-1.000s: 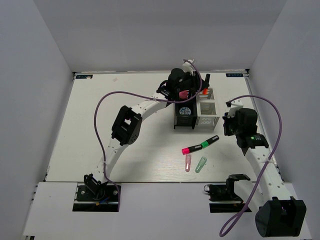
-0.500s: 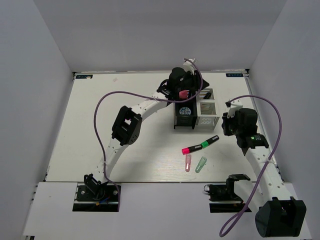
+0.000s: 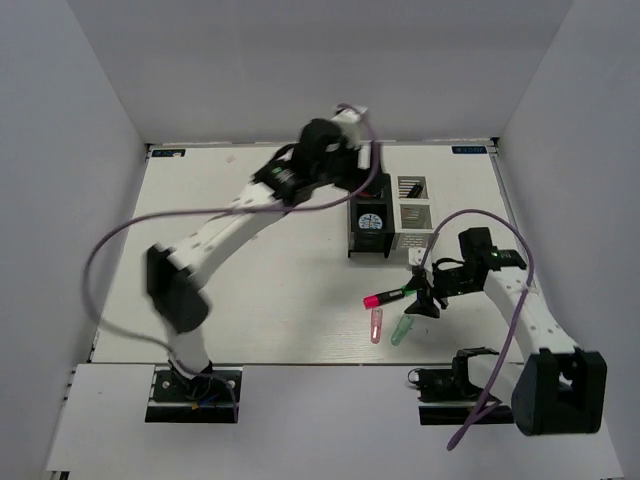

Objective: Sort the stationery into containers
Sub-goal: Grab a piece of stationery with the right arm

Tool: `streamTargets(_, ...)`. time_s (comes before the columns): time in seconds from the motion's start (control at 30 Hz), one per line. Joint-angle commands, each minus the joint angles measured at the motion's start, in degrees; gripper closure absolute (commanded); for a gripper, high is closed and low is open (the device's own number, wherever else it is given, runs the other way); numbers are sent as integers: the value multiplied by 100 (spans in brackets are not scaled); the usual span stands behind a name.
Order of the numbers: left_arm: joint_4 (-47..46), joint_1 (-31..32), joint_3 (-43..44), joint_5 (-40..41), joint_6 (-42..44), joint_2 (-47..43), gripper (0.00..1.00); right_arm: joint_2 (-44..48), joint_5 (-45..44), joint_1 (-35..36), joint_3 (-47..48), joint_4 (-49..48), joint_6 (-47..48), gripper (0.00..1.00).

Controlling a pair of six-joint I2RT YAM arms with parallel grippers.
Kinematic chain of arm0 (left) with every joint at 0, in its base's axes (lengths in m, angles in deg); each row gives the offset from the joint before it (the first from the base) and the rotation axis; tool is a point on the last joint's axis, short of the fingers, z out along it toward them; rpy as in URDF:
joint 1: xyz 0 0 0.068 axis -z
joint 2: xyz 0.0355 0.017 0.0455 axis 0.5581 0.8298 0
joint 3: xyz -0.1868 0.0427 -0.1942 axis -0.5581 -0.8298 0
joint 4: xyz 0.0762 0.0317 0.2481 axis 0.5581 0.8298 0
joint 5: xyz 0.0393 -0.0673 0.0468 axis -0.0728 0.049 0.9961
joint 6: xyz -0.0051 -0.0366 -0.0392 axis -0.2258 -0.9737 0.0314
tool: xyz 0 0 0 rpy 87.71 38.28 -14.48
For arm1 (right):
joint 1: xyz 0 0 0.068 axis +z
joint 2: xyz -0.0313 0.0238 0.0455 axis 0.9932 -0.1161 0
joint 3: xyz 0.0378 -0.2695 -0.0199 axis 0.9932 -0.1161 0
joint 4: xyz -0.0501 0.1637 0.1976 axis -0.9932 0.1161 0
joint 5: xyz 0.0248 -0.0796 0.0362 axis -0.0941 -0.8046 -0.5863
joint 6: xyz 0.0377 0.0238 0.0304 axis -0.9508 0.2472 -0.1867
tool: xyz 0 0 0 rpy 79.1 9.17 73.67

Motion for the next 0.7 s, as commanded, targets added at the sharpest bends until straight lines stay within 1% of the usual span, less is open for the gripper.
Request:
streamTargets(0.0,2100,92,-2236,1652,718,-2302,0,-582,1104,128,496,1834,3860,39)
streamTargets(0.03,2126,83,-2722,1724,754,-2627,0,-1019,1095,190,766,2044,4013,39)
streamTargets(0.07,2248,66,-3135,1925,719,-3257,0,-1171,1060,225,865,2107,4337,39)
streamTargets(0.1,2327,-39,-4253,1945,684,-3803,2,-1407,1043,356,1022,2125,4410,39)
streamTargets(0.13,2433,-101,-4560,1945,597,-4321,4,-1506,929,436,1137,1882,4341,39)
streamTargets(0.17,2460,-249,-5425,1893,570,-4779,8,-1620,893,567,1173,1723,3914,40)
streamTargets(0.2,2408,-286,-5695,1866,535,-5245,15,-1656,841,716,1156,1521,3709,40)
streamTargets(0.23,2338,-364,-6150,1831,517,-5441,27,-1621,623,813,1025,640,3429,40)
streamTargets(0.27,2294,-426,-6528,1726,517,-5626,33,-1551,499,901,841,379,2982,40)
streamTargets(0.3,2197,-618,-6680,1629,508,-6036,39,-1542,367,1163,752,-128,2621,40)
streamTargets(0.33,2179,-690,-6812,1515,499,-6128,50,-1533,26,1253,691,-316,2487,40)
streamTargets(0.37,2179,-760,-7092,1462,491,-6215,53,-1611,-73,1402,620,-579,2260,40)
streamTargets(0.4,2161,-882,-7173,1383,508,-6338,53,-1682,-300,1525,611,-625,2153,42)
streamTargets(0.43,2144,-910,-7226,1321,517,-6426,51,-1735,-380,1605,602,-660,2039,42)
streamTargets(0.47,2091,-936,-7401,1312,569,-6488,44,-1839,-573,1753,585,-869,1994,42)
streamTargets(0.57,2021,-945,-7455,1277,639,-6594,37,-1928,-986,1983,488,-1213,1695,42)
streamTargets(0.63,1977,-971,-7472,1216,658,-6638,35,-2095,-1093,2105,575,-1206,1599,42)
streamTargets(0.67,1951,-1085,-7490,1181,658,-6638,34,-2139,-1276,2150,611,-1232,1572,42)
